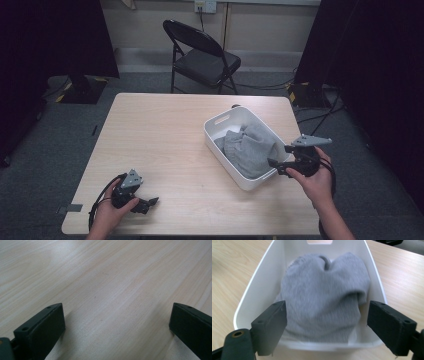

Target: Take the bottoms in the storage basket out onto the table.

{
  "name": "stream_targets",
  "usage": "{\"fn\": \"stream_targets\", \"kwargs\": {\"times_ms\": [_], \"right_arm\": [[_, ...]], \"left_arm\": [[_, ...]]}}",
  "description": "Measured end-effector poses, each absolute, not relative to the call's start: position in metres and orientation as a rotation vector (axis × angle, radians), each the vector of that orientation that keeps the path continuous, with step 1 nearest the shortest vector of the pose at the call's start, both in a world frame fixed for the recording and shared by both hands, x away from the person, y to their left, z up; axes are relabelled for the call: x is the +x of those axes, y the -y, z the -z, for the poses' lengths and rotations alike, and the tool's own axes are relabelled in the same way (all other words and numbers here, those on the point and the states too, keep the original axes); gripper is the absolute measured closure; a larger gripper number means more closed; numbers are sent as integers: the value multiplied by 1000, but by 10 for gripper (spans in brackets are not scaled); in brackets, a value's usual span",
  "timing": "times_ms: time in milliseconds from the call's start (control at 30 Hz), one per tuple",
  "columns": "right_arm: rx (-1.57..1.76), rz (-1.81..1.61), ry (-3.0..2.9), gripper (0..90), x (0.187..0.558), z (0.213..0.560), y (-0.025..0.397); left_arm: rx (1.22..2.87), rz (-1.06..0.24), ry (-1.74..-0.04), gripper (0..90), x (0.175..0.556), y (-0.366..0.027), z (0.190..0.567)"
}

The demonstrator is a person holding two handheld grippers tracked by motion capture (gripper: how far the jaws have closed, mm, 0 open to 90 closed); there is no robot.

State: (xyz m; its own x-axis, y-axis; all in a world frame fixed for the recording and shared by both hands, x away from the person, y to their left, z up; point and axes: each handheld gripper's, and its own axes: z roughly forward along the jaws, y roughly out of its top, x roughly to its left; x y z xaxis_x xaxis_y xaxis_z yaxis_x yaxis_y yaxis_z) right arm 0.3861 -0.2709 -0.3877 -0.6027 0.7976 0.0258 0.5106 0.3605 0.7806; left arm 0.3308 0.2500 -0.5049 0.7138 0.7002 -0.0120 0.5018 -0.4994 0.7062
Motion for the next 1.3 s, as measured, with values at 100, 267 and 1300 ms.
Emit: {"fn": "stream_targets", "kwargs": {"times_ms": [100,267,1300], "right_arm": [[1132,-1095,-2288,156,402,384,257],[1129,-1076,-2298,154,421,381,244],[1168,-934,-2408,151,481,414,204]], "left_arm": [[2207,-360,-909,0,331,-250,505],[2207,-359,-907,0,331,-250,505],[2213,-352,-893,0,332,-251,505]]}}
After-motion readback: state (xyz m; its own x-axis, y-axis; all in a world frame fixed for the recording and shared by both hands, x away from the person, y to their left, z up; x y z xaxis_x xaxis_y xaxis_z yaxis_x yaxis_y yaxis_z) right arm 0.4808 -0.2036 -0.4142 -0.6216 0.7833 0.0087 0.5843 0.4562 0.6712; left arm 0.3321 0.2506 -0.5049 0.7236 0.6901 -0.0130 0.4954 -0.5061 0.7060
